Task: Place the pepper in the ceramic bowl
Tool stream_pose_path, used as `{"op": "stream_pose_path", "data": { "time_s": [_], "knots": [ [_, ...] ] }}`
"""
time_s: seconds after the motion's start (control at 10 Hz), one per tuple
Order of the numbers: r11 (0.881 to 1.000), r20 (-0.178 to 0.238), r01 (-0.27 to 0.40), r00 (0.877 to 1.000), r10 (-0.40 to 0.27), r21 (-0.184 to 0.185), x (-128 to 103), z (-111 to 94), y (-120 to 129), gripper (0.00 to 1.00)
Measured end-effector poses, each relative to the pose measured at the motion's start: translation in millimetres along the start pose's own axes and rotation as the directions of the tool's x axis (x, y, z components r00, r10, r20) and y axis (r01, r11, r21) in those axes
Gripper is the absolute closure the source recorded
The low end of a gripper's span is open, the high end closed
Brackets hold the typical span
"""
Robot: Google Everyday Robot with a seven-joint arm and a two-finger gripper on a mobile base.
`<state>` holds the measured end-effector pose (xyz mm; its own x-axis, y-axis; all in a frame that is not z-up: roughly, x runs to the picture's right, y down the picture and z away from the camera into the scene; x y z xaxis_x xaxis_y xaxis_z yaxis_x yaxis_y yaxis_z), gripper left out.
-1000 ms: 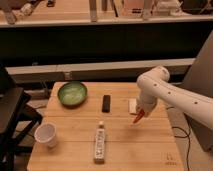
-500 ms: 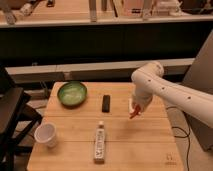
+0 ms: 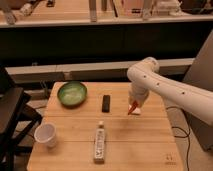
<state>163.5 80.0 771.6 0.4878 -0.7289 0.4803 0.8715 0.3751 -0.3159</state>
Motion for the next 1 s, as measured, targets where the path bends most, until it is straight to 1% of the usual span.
{"op": "stream_pose_path", "data": {
  "time_s": [0.2,0.4,0.6,1.0],
  "knots": [
    [1.0,-0.015,0.018,1.0,-0.018,-0.003,4,-2,-5,0.98],
    [0.999,-0.03,0.049,0.998,-0.049,0.003,4,-6,-24,0.98],
    [0.998,-0.046,0.066,0.997,-0.066,0.004,9,-9,-34,0.98],
    [0.995,-0.053,0.104,0.993,-0.103,0.0,7,-6,-51,0.98]
  ]
}}
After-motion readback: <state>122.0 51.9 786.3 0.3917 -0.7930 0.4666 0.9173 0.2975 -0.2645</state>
